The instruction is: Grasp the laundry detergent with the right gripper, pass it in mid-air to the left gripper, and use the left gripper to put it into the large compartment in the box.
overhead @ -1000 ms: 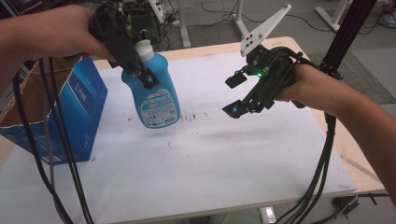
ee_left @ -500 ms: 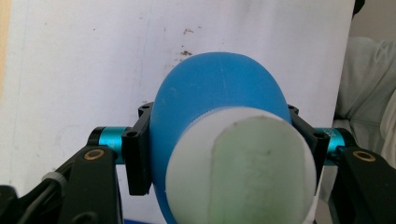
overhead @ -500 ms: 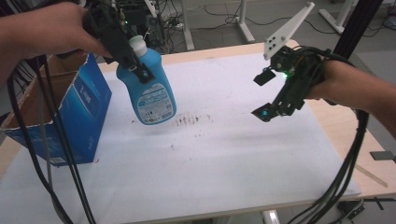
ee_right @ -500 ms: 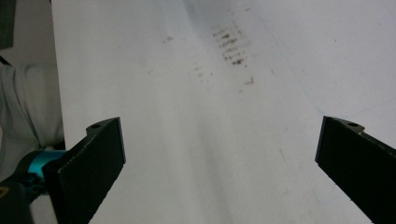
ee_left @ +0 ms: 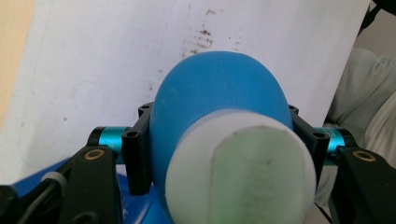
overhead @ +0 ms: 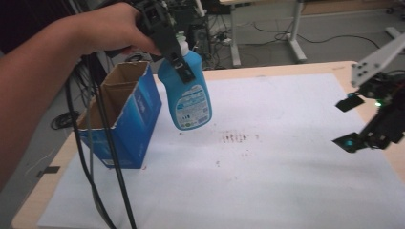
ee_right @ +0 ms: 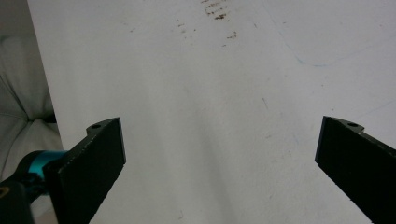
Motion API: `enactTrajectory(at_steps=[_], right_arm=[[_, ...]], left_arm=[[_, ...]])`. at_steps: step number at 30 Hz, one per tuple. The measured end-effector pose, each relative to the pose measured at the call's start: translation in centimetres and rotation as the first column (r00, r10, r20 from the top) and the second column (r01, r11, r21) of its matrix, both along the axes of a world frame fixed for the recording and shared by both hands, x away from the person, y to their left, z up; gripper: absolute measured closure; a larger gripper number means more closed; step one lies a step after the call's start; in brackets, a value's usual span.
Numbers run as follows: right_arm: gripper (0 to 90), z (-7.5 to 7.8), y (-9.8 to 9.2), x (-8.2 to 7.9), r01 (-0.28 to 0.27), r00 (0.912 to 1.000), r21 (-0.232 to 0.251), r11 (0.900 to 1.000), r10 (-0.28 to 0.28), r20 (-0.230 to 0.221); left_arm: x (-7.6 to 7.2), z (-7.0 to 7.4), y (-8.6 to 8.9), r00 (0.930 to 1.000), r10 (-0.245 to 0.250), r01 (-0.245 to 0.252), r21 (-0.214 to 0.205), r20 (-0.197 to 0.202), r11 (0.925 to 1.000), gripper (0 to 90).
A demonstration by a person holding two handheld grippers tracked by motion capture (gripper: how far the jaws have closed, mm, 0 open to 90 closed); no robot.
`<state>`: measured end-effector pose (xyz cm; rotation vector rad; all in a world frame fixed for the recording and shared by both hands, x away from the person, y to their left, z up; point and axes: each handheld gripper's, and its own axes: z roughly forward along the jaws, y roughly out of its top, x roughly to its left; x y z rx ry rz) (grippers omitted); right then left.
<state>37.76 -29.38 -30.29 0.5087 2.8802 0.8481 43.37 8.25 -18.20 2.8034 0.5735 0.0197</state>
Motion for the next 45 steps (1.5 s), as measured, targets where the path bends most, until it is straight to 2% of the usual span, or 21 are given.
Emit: enactTrajectory(at_steps=[4,9,13,17,22,26,30,37,45], right_arm=[[1.0,0.5,-0.4,-0.1,0.017,0.9997,-0.006,0.9998,-0.017,0.019],[1.1,0.9,-0.5,0.0,0.030,0.9991,-0.011,0.9995,-0.029,0.032],[1.1,1.1,-0.3,0.1,0.027,0.9989,-0.014,0.9995,-0.026,0.038],[1.1,1.2,-0.2,0.1,0.029,0.9987,-0.010,0.9995,-0.029,0.041],[1.0,1.1,0.0,0.3,0.028,0.9987,-0.019,0.9994,-0.027,0.042],[1.1,1.0,0.2,0.4,0.028,0.9987,-0.022,0.9994,-0.027,0.044],[1.1,1.0,0.3,0.5,0.030,0.9986,-0.023,0.9993,-0.029,0.045],[1.1,1.0,0.4,0.7,0.037,0.9984,-0.026,0.9990,-0.036,0.043],[1.1,1.0,0.5,0.8,0.046,0.9977,-0.023,0.9987,-0.045,0.050]], left_arm=[[0.0,1.0,1.4,0.9982,0.059,-0.059,0.002,-0.007,0.9983,37.7],[0.1,2.1,3.0,0.9915,0.130,-0.130,0.004,0.003,0.9915,37.7],[0.1,3.0,4.3,0.9863,0.165,-0.165,0.016,0.001,0.9862,37.7],[0.0,4.0,5.6,0.9801,0.198,-0.198,0.000,-0.003,0.9802,37.7],[-0.3,5.3,7.0,0.9752,0.221,-0.221,-0.017,0.006,0.9751,37.7],[-0.6,6.6,8.7,0.9668,0.255,-0.254,-0.034,0.019,0.9666,37.7],[-0.8,7.1,9.9,0.9596,0.280,-0.279,-0.039,0.027,0.9595,37.7],[-1.1,7.6,11.7,0.9543,0.298,-0.296,-0.047,0.028,0.9540,37.7],[-1.6,8.4,13.7,0.9393,0.341,-0.339,-0.059,0.038,0.9391,37.7]])
